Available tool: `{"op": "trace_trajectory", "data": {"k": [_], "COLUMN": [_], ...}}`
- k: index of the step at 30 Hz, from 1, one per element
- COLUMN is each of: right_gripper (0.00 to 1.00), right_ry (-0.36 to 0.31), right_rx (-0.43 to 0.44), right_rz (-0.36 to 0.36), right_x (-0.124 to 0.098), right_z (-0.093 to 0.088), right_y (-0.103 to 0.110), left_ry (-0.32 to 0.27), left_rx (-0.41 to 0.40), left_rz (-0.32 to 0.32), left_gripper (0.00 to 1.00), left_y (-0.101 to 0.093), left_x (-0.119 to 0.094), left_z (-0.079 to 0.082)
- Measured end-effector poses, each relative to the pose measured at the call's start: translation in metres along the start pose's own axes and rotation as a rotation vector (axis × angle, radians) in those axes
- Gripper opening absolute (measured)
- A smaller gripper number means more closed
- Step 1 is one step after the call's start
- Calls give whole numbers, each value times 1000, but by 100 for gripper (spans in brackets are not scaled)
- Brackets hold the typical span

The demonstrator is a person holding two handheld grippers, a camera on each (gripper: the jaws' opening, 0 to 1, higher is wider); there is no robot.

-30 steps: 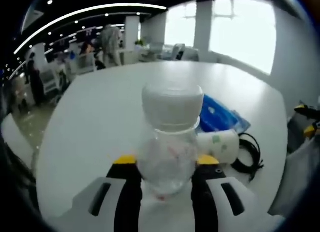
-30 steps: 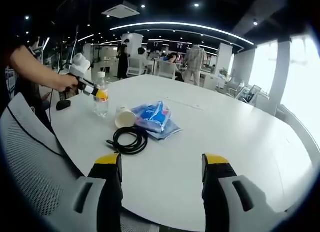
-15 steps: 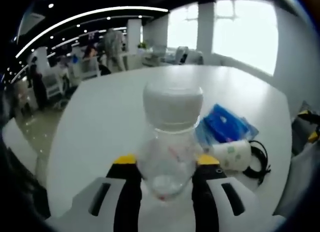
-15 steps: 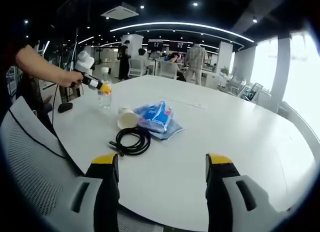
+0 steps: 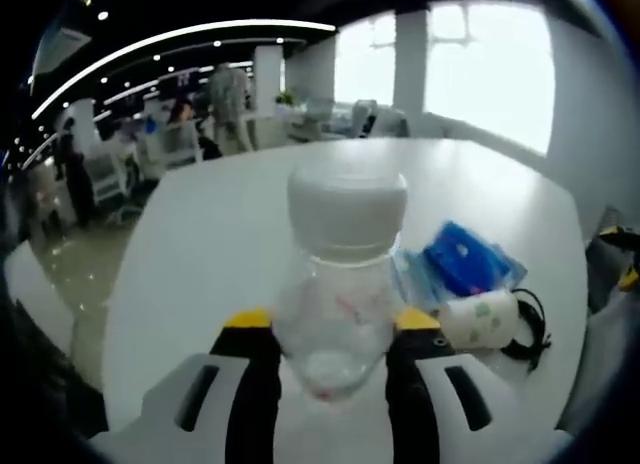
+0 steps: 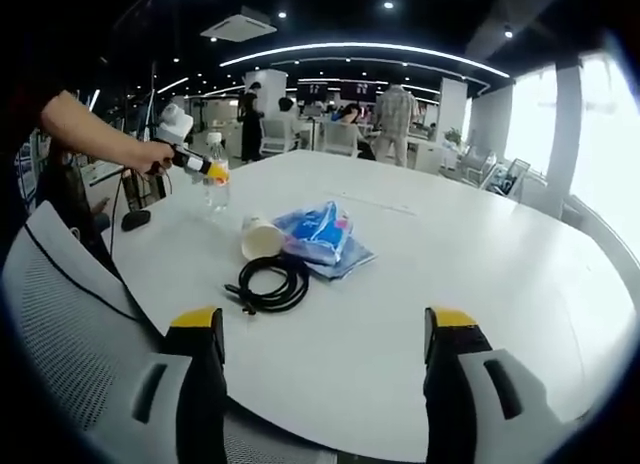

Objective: Arrange the tabletop items into an orderly group along one side of the table until the central work area is clear of visible clutter.

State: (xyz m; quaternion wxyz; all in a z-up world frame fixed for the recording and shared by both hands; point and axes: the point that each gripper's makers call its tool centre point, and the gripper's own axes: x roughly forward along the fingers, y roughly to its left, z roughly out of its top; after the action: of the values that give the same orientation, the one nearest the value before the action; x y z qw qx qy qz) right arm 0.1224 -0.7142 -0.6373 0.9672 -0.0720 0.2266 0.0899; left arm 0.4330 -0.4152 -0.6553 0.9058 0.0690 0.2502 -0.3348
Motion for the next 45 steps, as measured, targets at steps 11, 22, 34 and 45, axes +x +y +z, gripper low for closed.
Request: {"op": "trace_trajectory", "data": {"k": [11,22,34,45], "right_gripper": [85,82,81,79], "right_ry": [9,19,34,43], "right_rx": [-15,-27,-30,-34], "right_rz": [-8,-21,-20,-23], "right_x": [0,-1,0,0], "right_z": [-2,-3,-6,-7], "right_y": [-1,-3,-3,-3], "left_ry": [-9,1,23,34], "left_rx": [8,84,86,129], "left_rz": [-44,-102,-116,-169], "left_gripper": [36,37,38,40], "left_y": [2,-1,0,1], "left_x": [11,19,24,22], "left_z": [-1,-5,-18,-20]}}
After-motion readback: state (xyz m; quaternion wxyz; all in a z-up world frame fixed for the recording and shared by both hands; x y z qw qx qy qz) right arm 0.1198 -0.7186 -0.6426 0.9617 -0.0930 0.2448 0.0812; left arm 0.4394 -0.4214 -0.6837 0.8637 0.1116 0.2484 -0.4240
